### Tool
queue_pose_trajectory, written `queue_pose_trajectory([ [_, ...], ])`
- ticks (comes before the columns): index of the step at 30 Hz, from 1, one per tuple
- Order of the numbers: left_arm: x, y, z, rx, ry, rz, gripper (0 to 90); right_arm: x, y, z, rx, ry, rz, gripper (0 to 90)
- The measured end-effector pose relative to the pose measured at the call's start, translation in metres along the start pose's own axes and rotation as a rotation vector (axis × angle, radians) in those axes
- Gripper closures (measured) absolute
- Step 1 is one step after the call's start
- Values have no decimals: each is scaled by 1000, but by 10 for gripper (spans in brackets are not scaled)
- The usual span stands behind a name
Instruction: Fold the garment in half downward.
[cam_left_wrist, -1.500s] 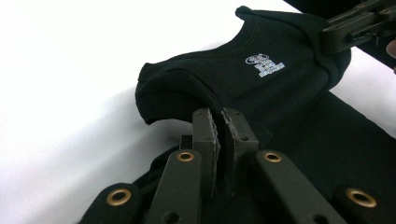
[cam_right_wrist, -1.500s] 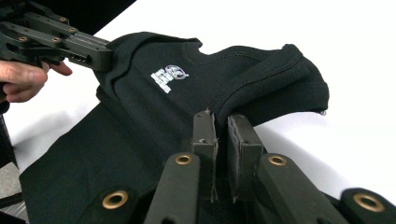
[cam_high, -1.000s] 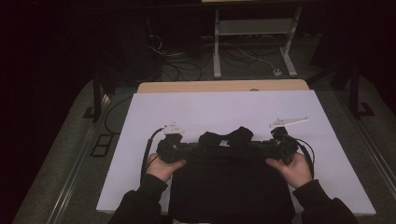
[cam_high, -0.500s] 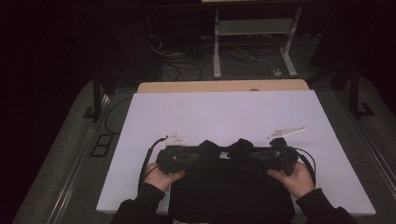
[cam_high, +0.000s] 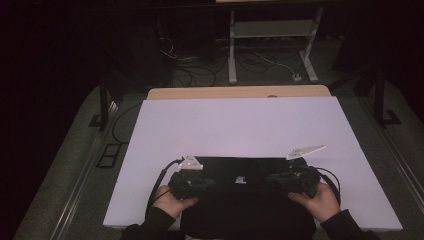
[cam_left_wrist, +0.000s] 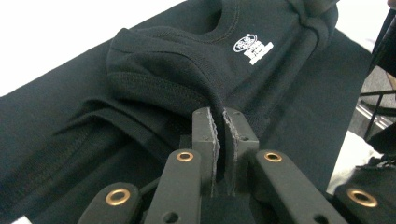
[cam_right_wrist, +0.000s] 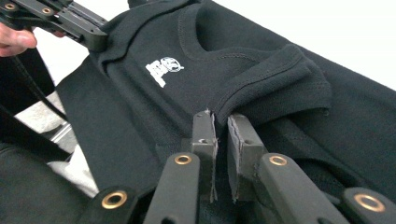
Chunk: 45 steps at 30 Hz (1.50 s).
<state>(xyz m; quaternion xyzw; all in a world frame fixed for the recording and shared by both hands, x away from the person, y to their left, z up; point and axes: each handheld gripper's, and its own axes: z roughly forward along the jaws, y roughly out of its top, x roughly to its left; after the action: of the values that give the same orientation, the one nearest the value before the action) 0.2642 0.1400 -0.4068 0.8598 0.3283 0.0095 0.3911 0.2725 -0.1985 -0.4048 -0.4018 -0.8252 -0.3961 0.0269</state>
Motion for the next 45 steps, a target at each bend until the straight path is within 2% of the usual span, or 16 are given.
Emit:
queue_pose_trajectory([
  [8,-4,-5,3,51,-10,-2,826,2,-6,3,47,26,1,808],
  [14,-8,-9,5,75,-16,-2,825,4,-10,3,58,31,3,808],
  [35,-16,-16,4,109,-49,-11,821,10,-20,3,97,75,8,797],
  [37,-15,-18,6,114,-47,-22,800,10,-21,3,104,78,21,788],
  [39,-12,-20,7,146,-51,-6,767,9,-22,3,107,79,28,763],
  [41,-12,-20,8,153,-38,-10,696,8,-23,2,111,83,26,700],
  [43,-12,-20,7,141,-46,-14,608,9,-24,2,111,79,6,633],
  [44,-13,-19,6,121,-46,-31,577,10,-24,1,104,66,-6,603],
  [45,-12,-19,5,119,-54,-26,558,11,-24,0,97,58,-9,575],
])
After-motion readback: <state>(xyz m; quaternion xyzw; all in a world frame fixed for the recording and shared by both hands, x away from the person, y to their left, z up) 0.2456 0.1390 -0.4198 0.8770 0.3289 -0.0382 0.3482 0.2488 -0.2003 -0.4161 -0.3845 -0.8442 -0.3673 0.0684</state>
